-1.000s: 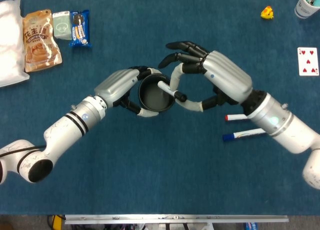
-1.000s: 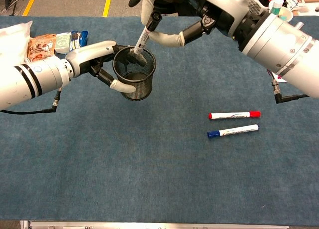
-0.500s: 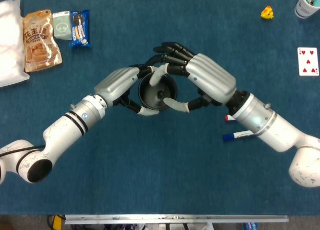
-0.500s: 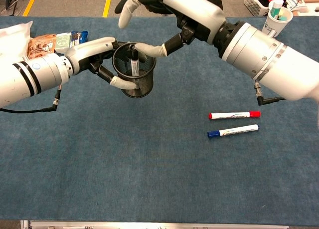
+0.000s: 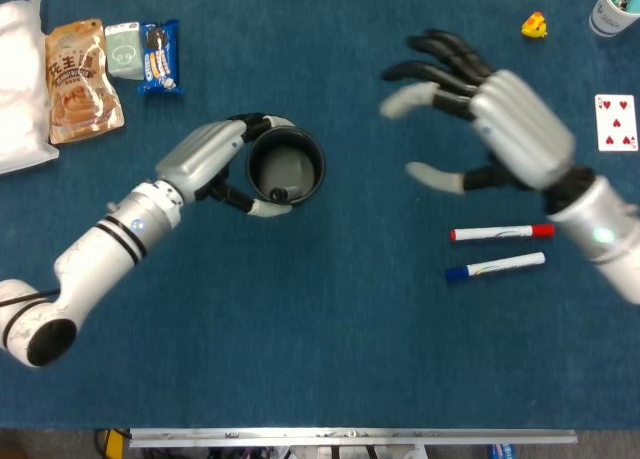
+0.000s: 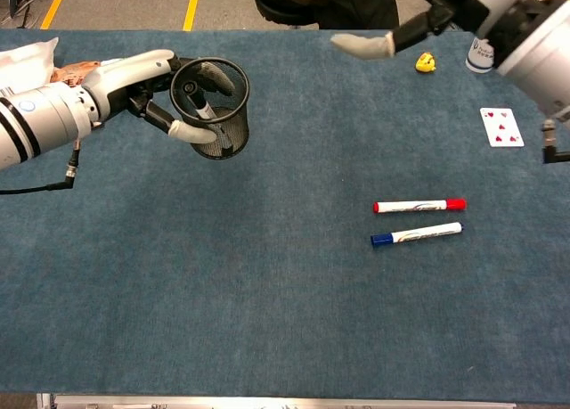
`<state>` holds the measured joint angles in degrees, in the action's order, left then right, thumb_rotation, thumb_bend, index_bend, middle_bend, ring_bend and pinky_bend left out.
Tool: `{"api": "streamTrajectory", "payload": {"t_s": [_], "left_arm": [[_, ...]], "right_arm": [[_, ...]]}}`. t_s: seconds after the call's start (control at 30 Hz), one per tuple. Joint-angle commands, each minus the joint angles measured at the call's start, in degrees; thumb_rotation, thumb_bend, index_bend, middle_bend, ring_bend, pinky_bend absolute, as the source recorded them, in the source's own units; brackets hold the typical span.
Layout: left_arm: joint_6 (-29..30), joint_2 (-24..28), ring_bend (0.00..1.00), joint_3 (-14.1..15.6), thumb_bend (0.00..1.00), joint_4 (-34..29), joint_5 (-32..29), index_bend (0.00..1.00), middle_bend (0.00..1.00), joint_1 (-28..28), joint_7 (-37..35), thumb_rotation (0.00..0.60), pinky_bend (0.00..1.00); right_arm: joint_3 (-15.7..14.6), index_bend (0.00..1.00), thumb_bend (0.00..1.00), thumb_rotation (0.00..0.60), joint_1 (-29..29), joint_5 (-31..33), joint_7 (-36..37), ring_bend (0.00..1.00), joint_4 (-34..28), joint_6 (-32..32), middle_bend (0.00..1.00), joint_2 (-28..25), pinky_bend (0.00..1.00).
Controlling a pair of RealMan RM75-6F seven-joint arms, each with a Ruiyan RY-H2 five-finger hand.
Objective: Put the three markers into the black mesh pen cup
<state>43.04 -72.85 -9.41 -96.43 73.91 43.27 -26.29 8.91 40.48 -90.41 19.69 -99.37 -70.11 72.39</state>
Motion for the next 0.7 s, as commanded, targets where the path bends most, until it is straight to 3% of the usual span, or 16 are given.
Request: {"api": "streamTrajectory", "payload": {"t_s": [0.03, 0.27, 0.5, 0.7], "left_arm": [[0.4, 0.9, 0.16, 0.4, 0.15, -0.4, 0.7, 0.28, 0.21, -0.6, -0.6, 0.503, 0.13], [0.8, 2.2, 0.16, 1.4, 0.15, -1.3, 2.5, 0.28, 0.21, -1.4, -1.7, 0.501, 0.13], [1.0, 2.6, 0.16, 2.3, 0.15, -2.4, 3.7, 0.28, 0.21, -1.8, -1.8, 0.501, 0.13], [0.9, 2.3, 0.16, 2.7, 0.15, -2.5, 4.2, 0.28, 0.21, -1.8, -1.7, 0.501, 0.13]], "right_arm": [[-5.2, 0.45, 0.22, 0.600, -4.0, -3.5, -0.7, 0.09, -0.1, -1.0, 0.28, -5.0, 0.04], [-11.4, 0.50, 0.23, 0.600, -7.7, -5.3, -3.6, 0.10, 5.5, 1.2, 0.30, -7.6, 0.04], [-13.6, 0.50, 0.23, 0.600, -10.2, -9.1, -13.5, 0.10, 14.5, -0.2, 0.30, -4.1, 0.04], [-14.6, 0.50, 0.22, 0.600, -11.5, -8.4, -16.7, 0.10, 19.2, 1.7, 0.29, 0.8, 0.04]]}}
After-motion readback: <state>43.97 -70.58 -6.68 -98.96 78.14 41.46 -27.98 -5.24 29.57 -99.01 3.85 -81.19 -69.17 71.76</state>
